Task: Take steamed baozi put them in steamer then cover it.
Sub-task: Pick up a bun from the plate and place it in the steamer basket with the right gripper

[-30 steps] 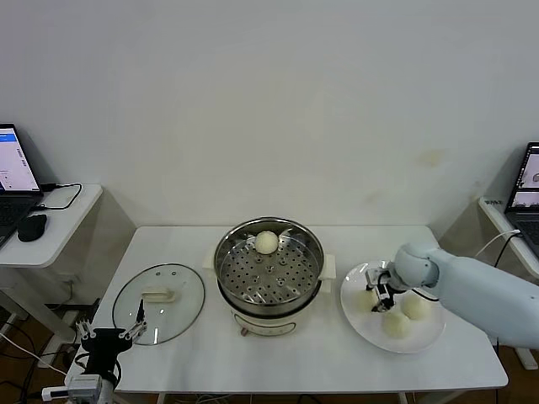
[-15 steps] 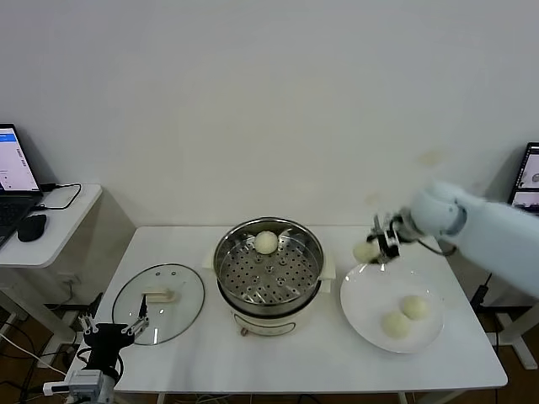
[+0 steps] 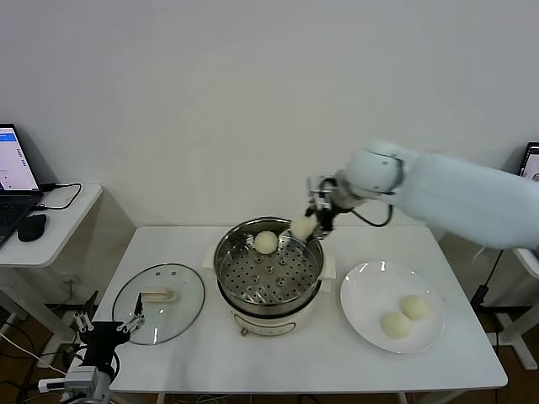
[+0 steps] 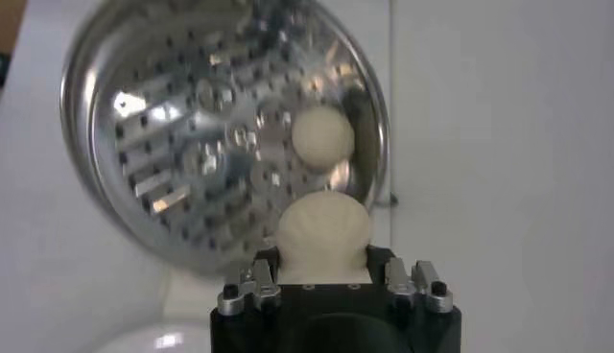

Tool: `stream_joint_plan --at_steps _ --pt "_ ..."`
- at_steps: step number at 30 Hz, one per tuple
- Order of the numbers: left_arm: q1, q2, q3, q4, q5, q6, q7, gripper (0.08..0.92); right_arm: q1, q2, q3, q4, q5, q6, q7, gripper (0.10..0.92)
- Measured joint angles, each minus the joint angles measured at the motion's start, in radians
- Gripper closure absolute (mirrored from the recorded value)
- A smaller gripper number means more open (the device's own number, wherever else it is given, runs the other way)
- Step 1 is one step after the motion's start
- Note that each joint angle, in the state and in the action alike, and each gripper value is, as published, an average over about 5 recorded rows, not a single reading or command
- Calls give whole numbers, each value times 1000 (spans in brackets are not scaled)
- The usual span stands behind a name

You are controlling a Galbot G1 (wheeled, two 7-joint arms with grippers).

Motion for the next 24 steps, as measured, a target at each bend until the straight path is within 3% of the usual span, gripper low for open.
stream_joint_plan --at_steps 20,24 --pt "-3 -6 -7 -2 -11 -3 2 177 -134 309 -34 -215 51 -59 89 455" --pt "-1 -8 -7 -6 -12 -4 2 177 -142 320 -35 -231 46 -64 92 403"
